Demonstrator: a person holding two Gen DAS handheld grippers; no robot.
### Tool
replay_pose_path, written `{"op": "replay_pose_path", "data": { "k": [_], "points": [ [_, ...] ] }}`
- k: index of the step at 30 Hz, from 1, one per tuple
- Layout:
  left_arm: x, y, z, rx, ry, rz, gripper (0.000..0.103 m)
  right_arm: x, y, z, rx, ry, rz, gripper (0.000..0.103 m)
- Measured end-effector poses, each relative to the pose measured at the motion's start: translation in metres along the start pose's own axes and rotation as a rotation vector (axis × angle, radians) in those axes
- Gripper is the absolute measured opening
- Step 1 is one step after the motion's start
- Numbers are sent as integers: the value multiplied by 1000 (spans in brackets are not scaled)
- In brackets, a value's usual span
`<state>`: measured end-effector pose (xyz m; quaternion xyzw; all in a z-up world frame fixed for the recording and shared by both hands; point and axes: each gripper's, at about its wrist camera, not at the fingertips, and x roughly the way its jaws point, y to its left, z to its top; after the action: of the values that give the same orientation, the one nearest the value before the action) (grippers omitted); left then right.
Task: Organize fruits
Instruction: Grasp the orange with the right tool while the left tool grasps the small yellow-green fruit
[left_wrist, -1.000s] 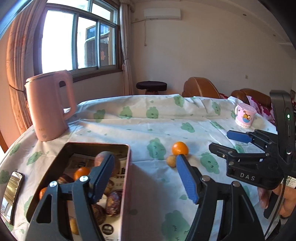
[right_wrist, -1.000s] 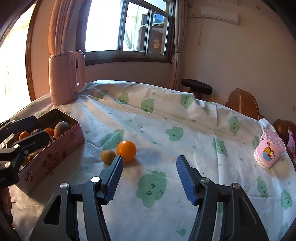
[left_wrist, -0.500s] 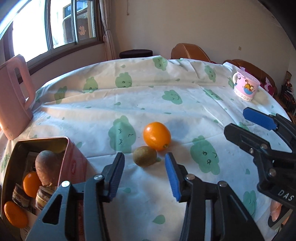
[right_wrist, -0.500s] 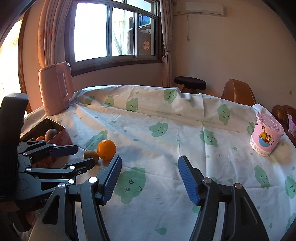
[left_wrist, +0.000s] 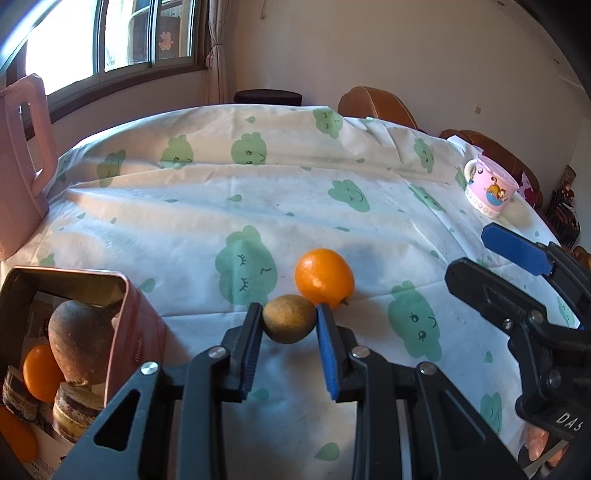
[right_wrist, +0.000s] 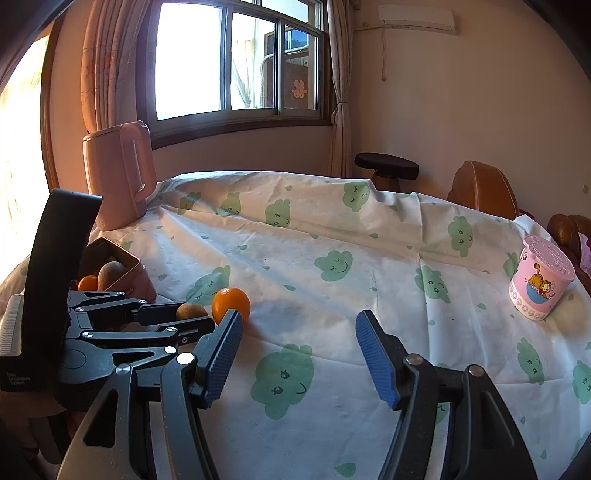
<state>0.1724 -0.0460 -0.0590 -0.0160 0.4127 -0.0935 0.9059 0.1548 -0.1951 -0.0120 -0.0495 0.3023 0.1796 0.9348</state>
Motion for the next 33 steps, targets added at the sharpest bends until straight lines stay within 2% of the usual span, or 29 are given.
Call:
{"op": "replay_pose_path", "data": {
  "k": [8, 14, 17, 19, 23, 28, 33],
  "points": [
    [-6, 20, 1, -59, -32, 7, 31, 35, 20, 15, 17, 57, 34, 66],
    [-13, 27, -1, -94, -69, 15, 31, 56, 18, 20, 78, 105, 79, 65],
    [-19, 30, -2, -113, -102, 37, 31, 62, 15, 21, 113, 121, 101, 61],
    [-21, 32, -2, -123, -112, 50, 31, 65, 15, 20, 103, 133, 88, 55],
    [-22, 34, -2, -133, -118, 58, 31, 68, 16, 16, 105, 152, 113, 54],
    [-26, 40, -4, -158, -134, 65, 31, 70, 29, 15, 45, 166, 149, 52],
    [-27, 43, -5, -177, -144, 60, 31, 72, 29, 13, 53, 191, 221, 48]
  ]
}}
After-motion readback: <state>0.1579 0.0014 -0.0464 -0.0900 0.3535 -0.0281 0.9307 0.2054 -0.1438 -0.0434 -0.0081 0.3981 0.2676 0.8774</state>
